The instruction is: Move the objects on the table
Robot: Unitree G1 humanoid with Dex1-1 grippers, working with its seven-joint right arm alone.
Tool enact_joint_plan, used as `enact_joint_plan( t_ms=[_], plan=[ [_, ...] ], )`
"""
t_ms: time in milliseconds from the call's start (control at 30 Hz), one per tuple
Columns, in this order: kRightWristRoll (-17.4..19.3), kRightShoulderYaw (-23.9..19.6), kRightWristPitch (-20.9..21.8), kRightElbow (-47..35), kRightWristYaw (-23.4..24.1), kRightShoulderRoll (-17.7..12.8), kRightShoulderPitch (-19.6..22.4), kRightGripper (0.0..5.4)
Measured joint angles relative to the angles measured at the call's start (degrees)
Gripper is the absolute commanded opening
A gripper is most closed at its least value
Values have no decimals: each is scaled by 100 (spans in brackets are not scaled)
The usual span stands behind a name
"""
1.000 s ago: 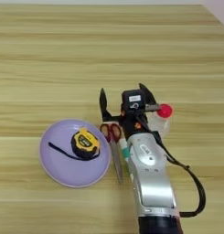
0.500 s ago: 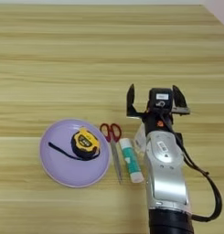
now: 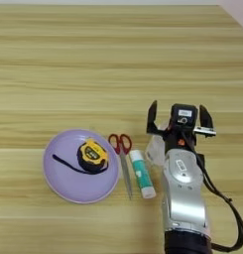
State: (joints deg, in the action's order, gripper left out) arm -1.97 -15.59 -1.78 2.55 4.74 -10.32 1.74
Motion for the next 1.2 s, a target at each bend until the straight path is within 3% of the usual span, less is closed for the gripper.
enact_joint_plan(
  t_ms=[1200],
  plan=[
    [209, -70, 20, 1596, -29, -84, 355, 537]
  ],
)
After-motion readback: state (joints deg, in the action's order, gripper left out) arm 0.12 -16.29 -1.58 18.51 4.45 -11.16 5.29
